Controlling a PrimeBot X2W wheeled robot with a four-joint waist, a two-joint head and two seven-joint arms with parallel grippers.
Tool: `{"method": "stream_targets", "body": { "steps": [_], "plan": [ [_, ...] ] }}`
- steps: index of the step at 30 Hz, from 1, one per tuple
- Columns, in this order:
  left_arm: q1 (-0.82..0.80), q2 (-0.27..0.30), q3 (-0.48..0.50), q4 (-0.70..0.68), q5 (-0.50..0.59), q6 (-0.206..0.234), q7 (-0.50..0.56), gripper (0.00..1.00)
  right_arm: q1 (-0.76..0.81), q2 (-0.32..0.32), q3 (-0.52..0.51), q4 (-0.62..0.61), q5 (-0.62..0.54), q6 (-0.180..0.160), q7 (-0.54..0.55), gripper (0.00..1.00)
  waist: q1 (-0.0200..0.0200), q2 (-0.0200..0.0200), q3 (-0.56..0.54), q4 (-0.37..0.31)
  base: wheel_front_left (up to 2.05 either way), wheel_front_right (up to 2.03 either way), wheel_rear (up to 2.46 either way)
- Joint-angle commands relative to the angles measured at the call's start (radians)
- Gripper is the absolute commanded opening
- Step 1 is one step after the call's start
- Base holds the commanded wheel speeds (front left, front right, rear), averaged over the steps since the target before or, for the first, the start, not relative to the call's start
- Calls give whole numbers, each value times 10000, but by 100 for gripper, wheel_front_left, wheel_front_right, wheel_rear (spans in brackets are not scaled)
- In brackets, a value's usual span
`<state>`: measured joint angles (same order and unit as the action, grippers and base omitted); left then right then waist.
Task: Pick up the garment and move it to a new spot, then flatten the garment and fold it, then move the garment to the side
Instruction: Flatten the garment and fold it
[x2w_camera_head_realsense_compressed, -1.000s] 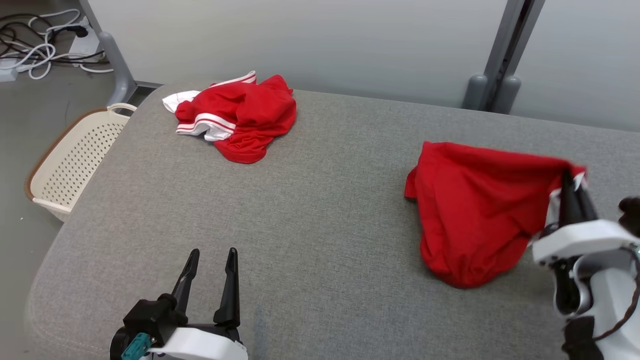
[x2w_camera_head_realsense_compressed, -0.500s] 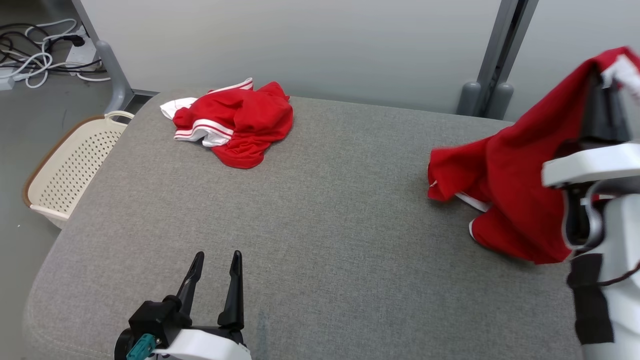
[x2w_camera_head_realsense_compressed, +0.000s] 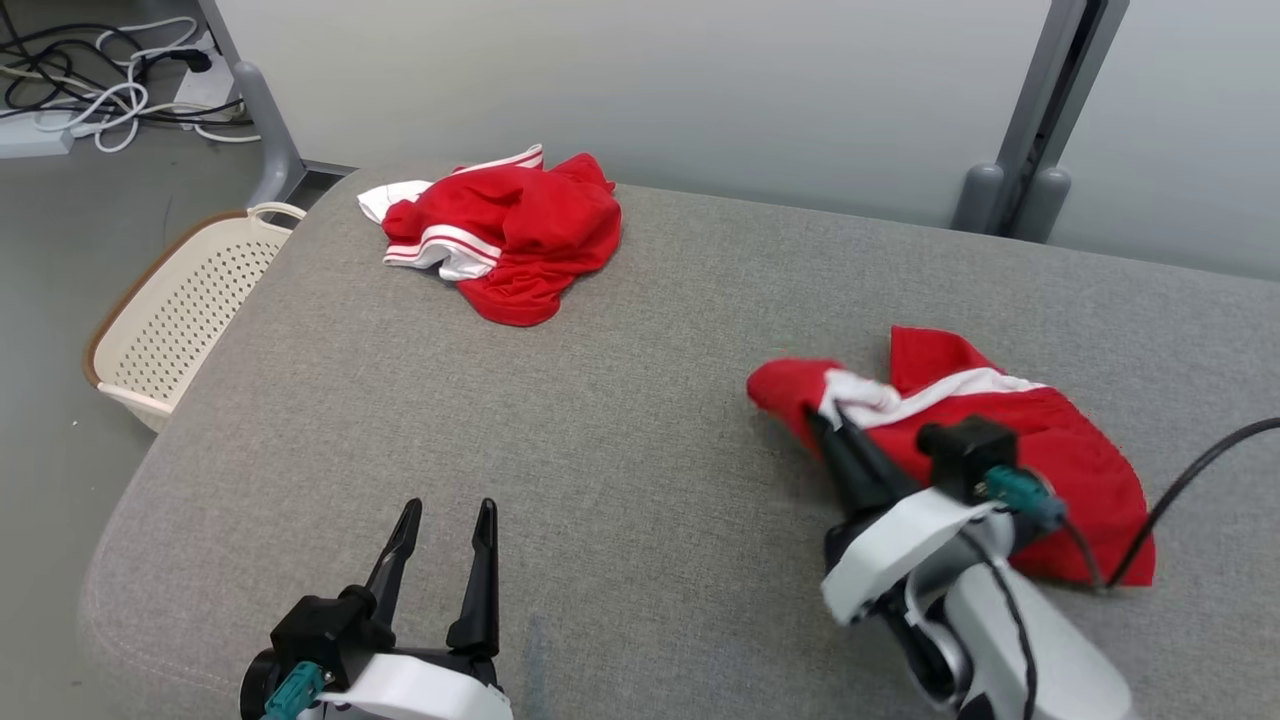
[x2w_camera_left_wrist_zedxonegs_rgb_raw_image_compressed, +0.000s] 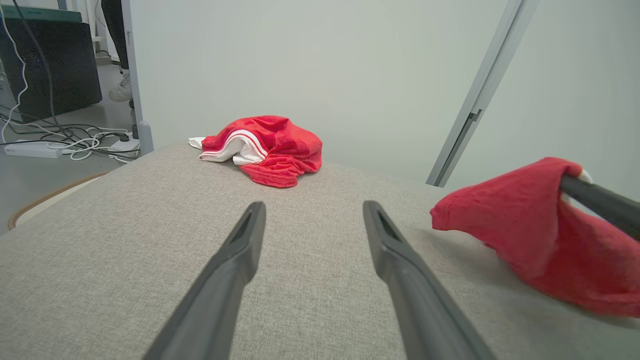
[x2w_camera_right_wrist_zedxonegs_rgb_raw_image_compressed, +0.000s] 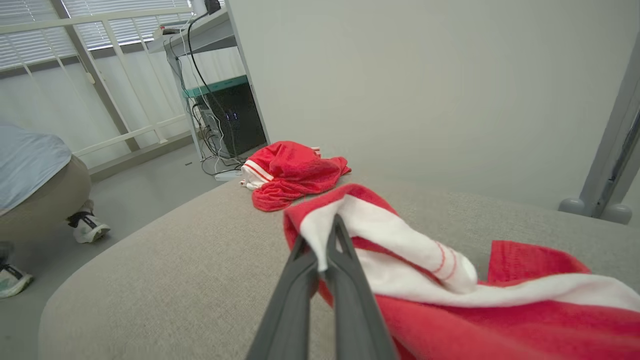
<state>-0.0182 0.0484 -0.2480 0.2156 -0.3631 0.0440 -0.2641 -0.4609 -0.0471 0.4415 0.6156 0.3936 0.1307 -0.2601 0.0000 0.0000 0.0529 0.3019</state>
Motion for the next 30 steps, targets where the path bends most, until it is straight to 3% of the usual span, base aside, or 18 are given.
{"method": "stream_targets", "body": {
  "steps": [1,4,5,6,7,8,13,18,23,30],
  "plan": [
    [-139,38,-17,22,-61,-18,-5,100,101,-64,375,48,145,2,-59,0,0,0,7,46,0,0,0],
    [-167,38,-74,47,-69,-1,-5,100,73,-64,1166,190,168,2,-60,0,0,0,13,116,0,0,0],
    [-178,38,-98,55,-66,2,-5,100,14,-65,1362,265,-32,2,-62,10,0,0,13,140,0,0,0],
    [-179,36,-128,63,-74,1,-5,100,-16,-65,1537,339,-173,2,-63,26,0,0,13,167,0,0,0],
    [-182,38,-150,77,-79,-2,-5,100,9,-65,1718,368,-187,2,-64,53,0,0,11,194,0,0,0],
    [-188,38,-173,90,-82,-4,-5,100,47,-61,1964,412,-166,2,-63,100,0,0,6,220,0,0,0],
    [-115,38,-200,137,-68,13,-5,100,-24,-65,3119,671,120,2,-64,100,0,0,-60,258,0,0,0],
    [44,38,-141,139,-2,-6,-5,100,-211,-65,3398,670,290,2,-65,100,0,0,-160,141,0,0,0],
    [85,38,-118,108,26,-9,-5,100,-209,-68,2340,561,-182,2,-66,100,0,0,-235,11,0,0,0],
    [217,36,-94,4,9,29,-5,100,121,-113,-853,1312,-2681,2,-51,100,0,0,-226,-147,0,0,0]
  ]
}}
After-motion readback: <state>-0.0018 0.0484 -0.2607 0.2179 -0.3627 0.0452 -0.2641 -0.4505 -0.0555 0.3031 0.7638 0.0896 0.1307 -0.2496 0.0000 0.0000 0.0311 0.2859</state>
